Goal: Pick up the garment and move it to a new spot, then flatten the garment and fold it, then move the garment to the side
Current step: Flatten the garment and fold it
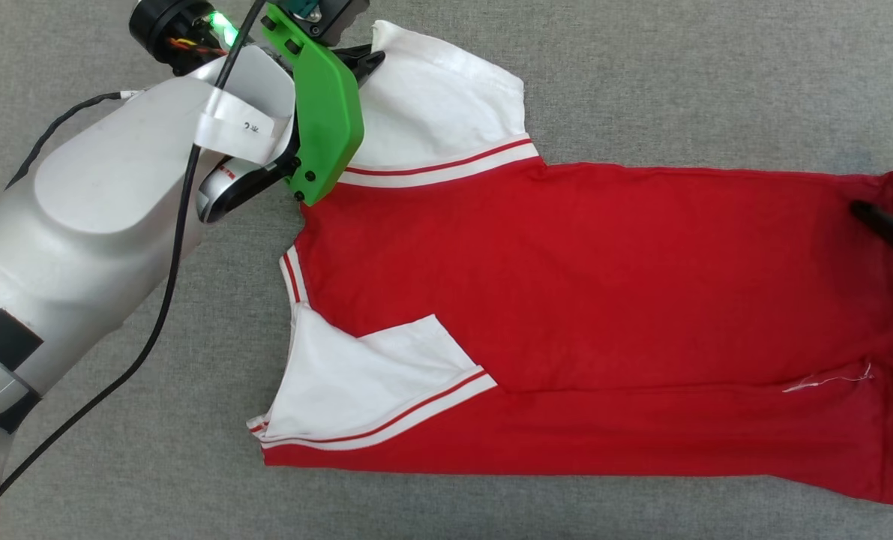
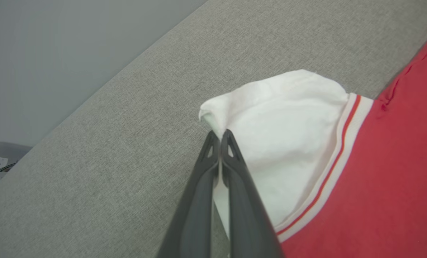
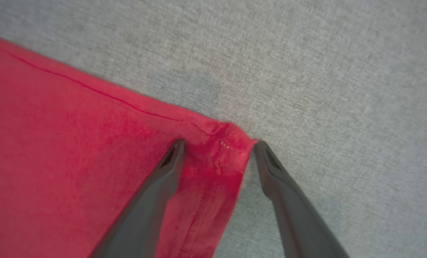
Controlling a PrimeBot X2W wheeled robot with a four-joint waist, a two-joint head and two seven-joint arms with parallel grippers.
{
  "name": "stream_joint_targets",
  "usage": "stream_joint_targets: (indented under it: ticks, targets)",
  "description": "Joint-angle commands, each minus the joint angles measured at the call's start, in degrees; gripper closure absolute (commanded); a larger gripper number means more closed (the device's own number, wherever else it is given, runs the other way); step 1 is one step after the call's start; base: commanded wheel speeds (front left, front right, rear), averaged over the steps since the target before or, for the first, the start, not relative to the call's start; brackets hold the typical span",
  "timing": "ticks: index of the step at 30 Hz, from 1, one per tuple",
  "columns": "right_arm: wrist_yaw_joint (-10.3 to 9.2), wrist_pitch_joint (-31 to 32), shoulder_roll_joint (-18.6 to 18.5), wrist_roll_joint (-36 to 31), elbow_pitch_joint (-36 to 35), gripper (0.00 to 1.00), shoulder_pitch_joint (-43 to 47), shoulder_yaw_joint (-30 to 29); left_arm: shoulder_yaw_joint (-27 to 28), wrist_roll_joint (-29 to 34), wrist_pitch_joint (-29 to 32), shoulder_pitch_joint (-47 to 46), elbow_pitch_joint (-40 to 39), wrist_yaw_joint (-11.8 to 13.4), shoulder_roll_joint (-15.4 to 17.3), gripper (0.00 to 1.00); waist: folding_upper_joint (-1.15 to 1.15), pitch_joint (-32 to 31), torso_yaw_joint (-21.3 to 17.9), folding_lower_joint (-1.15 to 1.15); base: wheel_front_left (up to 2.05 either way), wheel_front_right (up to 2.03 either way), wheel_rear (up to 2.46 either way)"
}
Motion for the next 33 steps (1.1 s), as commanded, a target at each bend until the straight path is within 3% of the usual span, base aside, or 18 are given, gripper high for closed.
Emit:
stream_joint_targets:
  ticks: [1, 2, 11, 18, 26, 33]
  targets:
    - [0.06, -0.5, 2.2, 0.9, 2.3, 0.64, 2.6, 3.0, 0.1, 0.9, -0.5, 0.0, 0.2, -0.2, 0.0, 1.00, 0.00, -0.5, -0.3, 0.00, 0.00, 0.00, 0.00]
    - [0.06, -1.8, 2.2, 1.4, 2.5, 1.00, 2.6, 3.2, 0.1, 0.8, -0.8, 0.3, 0.4, -0.2, 0.3, 1.00, 0.00, -0.8, -0.5, 0.00, 0.00, 0.00, 0.00]
    - [0.06, -13.9, 2.3, 2.8, 2.1, 1.00, 1.6, 2.6, 0.1, -0.1, -5.7, 4.3, 1.4, -0.2, 2.5, 1.00, 0.00, -6.7, -1.7, 0.00, 0.00, 0.00, 0.00]
    - [0.06, -20.4, 2.1, 4.0, 1.0, 1.00, 6.6, 1.9, 0.1, -1.6, -9.6, 10.8, -0.3, 0.3, 4.5, 1.00, 0.00, -12.9, -1.5, 0.00, 0.00, 0.00, 0.00]
    - [0.06, -24.8, 1.4, 5.6, 0.4, 1.00, 14.7, 0.6, 0.1, -2.8, -11.5, 20.4, -6.8, 3.6, 8.2, 1.00, 0.00, -19.2, -0.8, 0.00, 0.00, 0.00, 0.00]
    - [0.06, -26.6, 1.1, 6.9, -1.7, 1.00, 22.7, -0.9, 0.1, -3.8, -11.8, 31.3, -14.3, 7.9, 12.0, 1.00, 0.00, -22.9, -0.5, 0.00, 0.00, 0.00, 0.00]
